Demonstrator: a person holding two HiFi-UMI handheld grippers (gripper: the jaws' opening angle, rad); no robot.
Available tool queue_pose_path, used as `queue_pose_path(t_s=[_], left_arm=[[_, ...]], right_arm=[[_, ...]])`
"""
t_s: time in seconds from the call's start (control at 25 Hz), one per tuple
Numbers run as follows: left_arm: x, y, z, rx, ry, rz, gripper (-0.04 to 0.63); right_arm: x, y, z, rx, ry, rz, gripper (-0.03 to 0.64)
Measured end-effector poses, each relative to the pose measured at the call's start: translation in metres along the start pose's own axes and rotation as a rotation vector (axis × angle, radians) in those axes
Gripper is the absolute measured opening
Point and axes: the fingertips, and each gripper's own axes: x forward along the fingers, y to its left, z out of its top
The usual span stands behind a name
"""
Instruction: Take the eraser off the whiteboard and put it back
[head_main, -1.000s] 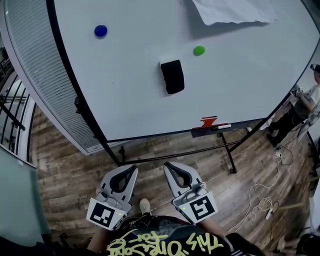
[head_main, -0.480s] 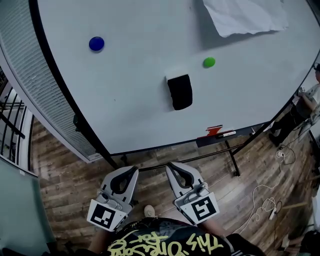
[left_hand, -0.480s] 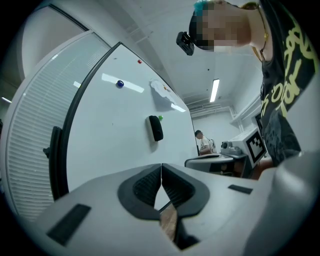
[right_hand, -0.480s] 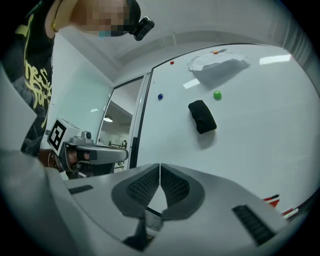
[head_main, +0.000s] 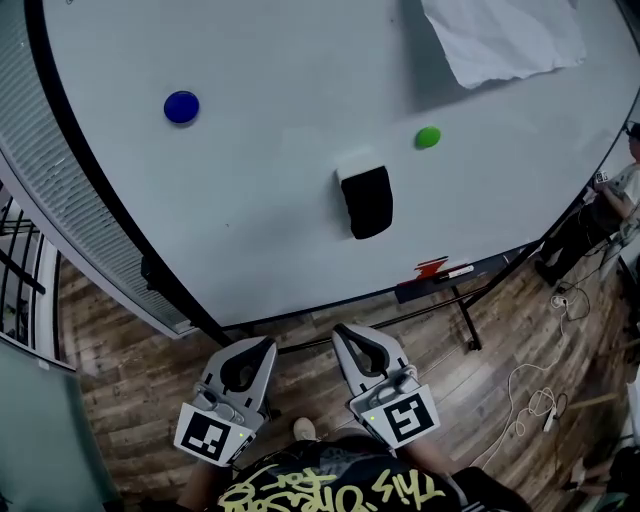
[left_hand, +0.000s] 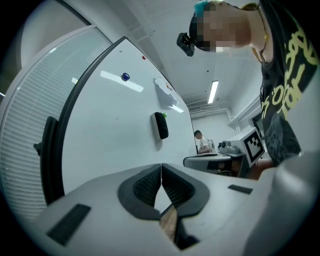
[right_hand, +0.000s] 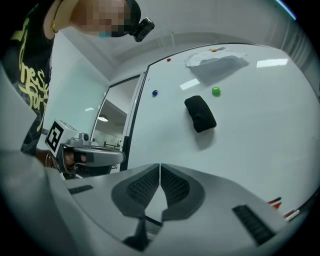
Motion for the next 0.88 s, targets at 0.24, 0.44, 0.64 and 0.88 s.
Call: queue_pose_path(t_s=[0.24,0.44,0.64,0.88], left_arm=[[0.006,-0.007,-0.003,-0.007,0.007,0.007,0.008],[0.010,-0.015,0.003,-0.004,-0.004,0.041,0.008],[0.014,-0.014,0.002,0.001,0.003,0.078,0.008],[0.015,-0.010,0.003,0.030,0.004,0.106,0.008]], right_arm=[[-0.003,-0.008,0.003,0.000,0.004,0.008,0.011],[-0.008,-0.015,0.007,-0.007,-0.002,0.038,0.011],[-0.007,-0.023,0.012,-0.004,-0.018,0.051,0.011],[-0.008,-0.031,0.010,-0.009,0.015,0.056,0.011]])
